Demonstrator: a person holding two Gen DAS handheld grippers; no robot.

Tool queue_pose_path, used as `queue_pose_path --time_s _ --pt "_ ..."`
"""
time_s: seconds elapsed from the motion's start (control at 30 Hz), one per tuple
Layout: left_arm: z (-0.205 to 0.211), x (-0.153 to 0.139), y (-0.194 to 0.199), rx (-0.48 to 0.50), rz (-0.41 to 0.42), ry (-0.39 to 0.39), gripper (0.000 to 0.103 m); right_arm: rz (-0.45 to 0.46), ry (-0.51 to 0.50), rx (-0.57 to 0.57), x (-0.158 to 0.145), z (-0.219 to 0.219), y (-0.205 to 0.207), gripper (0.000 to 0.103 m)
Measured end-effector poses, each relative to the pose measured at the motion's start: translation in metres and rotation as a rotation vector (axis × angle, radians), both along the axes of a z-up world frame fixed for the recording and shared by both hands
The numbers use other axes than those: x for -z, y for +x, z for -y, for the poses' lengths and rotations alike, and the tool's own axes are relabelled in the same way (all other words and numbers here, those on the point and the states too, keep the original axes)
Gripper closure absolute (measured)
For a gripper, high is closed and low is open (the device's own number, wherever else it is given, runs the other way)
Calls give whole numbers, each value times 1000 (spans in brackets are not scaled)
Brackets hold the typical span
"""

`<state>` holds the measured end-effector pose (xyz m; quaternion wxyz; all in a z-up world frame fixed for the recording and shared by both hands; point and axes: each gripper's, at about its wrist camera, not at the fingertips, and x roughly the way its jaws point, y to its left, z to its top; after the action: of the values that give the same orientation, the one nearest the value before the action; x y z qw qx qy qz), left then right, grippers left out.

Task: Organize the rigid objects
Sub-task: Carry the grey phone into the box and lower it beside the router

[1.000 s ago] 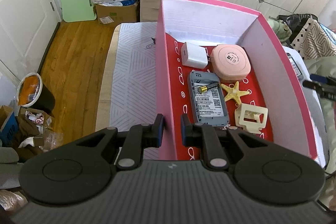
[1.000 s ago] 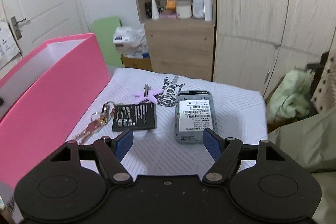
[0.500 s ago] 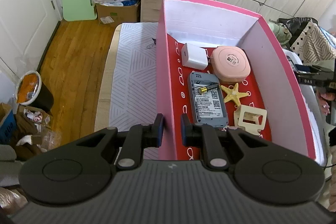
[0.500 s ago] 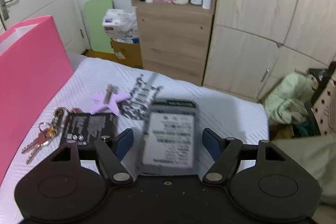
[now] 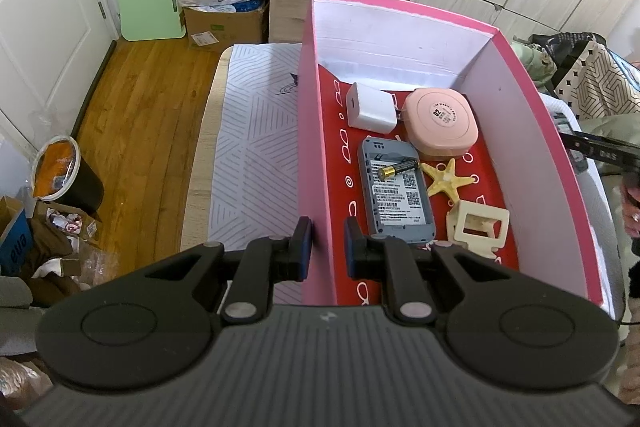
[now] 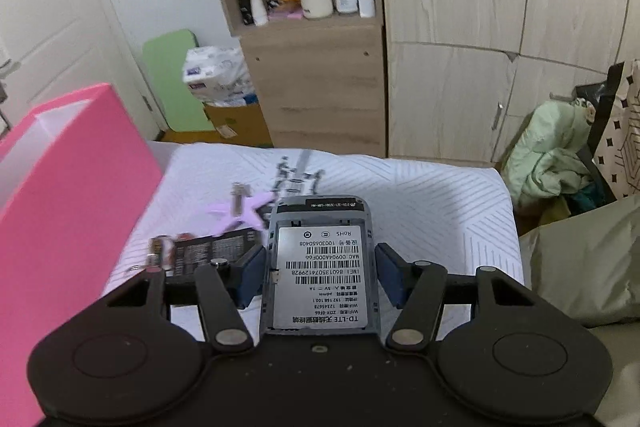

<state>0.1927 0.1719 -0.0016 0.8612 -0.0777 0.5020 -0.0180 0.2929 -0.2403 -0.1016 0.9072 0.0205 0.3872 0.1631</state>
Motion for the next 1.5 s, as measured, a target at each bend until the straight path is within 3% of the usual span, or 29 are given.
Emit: queue_pose_path --time_s 0.33,0.53,0.67,0.77,1.0,1.3,1.5 --pt "-1 0 0 -2 -1 -2 89 139 77 -94 -52 -20 -56 38" --pt "-1 0 0 5 0 2 89 276 41 -262 -89 -61 -95 38" --pt "-2 -1 1 14 -1 5 89 290 84 -375 -103 -88 -103 38" --pt "-2 0 2 2 -2 0 89 226 142 -451 -105 -112 -99 38" --pt "-3 1 -1 11 7 -2 89 -126 174 -500 -77 -191 -51 38" --pt "-9 1 -1 10 8 -38 89 -520 306 -413 -40 -231 -24 38" --pt "-10 2 -2 10 14 -45 89 -621 356 -284 -17 -240 -25 38"
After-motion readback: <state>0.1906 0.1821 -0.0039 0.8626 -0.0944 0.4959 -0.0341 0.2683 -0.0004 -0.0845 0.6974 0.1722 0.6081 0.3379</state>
